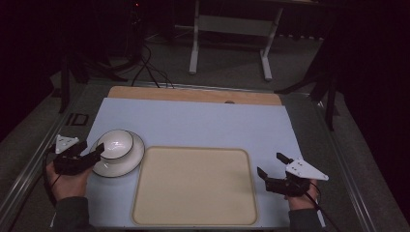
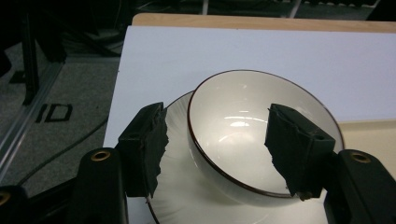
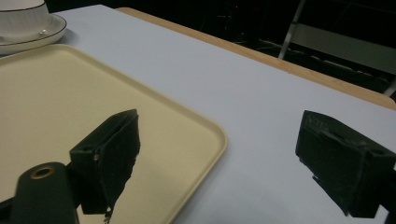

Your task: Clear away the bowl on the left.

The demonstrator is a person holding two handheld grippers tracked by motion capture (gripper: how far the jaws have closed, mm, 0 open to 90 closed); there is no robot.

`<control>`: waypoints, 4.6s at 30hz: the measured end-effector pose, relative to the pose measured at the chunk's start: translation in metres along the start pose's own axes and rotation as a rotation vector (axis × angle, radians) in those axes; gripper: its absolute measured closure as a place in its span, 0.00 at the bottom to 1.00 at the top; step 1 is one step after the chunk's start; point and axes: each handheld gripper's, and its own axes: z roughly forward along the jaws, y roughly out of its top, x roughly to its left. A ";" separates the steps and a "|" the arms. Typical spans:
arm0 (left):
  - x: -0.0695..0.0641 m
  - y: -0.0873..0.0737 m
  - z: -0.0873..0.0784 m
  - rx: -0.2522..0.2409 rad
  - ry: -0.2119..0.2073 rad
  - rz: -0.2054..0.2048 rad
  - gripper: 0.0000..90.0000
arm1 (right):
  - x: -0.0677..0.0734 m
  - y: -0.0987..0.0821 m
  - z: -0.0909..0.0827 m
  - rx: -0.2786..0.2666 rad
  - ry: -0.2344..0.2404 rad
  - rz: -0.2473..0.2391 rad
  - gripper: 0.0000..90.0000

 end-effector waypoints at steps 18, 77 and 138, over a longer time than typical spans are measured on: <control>0.005 0.001 0.030 0.119 0.021 -0.078 0.49 | 0.000 0.000 0.001 0.001 -0.002 0.000 0.15; 0.013 -0.008 0.055 0.308 -0.120 -0.246 0.89 | 0.002 0.001 0.001 -0.002 0.002 -0.021 0.15; 0.000 0.012 0.022 0.144 -0.287 -0.324 0.87 | 0.000 0.002 -0.004 -0.038 0.008 -0.012 0.15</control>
